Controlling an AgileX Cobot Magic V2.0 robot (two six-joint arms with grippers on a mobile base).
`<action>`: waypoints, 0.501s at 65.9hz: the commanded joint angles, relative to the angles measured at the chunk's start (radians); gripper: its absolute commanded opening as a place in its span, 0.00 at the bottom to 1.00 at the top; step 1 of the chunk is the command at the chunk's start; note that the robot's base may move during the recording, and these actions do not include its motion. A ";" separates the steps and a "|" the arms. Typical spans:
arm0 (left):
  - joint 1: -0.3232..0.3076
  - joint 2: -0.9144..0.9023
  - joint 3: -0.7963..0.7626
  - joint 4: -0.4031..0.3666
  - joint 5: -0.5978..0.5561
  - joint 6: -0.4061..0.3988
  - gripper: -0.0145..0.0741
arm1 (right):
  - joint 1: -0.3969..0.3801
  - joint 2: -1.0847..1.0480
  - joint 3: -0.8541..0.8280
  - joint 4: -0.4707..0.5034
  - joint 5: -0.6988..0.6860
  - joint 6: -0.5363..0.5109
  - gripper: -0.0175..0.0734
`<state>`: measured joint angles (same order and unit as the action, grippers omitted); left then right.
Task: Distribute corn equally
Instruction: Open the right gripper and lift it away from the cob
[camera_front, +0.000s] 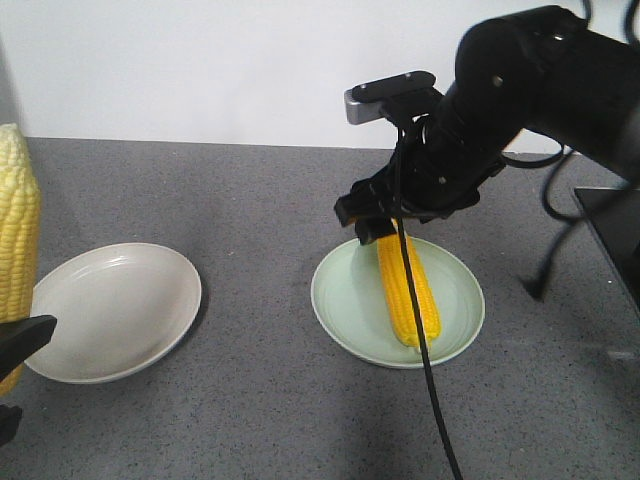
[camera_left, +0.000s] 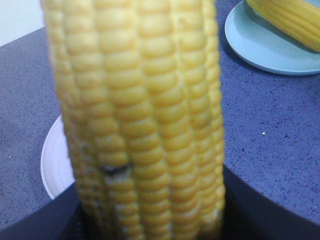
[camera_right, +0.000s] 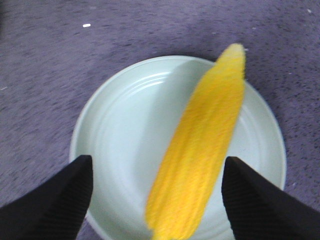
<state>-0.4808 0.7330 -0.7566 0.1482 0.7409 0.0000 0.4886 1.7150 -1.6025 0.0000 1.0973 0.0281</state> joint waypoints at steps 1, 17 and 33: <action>-0.001 -0.002 -0.028 0.001 -0.066 0.000 0.52 | 0.030 -0.142 0.074 -0.035 -0.104 0.002 0.77; -0.001 -0.002 -0.028 0.001 -0.066 0.000 0.52 | 0.064 -0.357 0.339 -0.021 -0.233 0.004 0.77; -0.001 -0.002 -0.028 0.001 -0.076 0.000 0.52 | 0.064 -0.559 0.552 -0.020 -0.352 0.004 0.77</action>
<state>-0.4808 0.7330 -0.7566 0.1482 0.7409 0.0000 0.5511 1.2525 -1.0856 -0.0131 0.8437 0.0320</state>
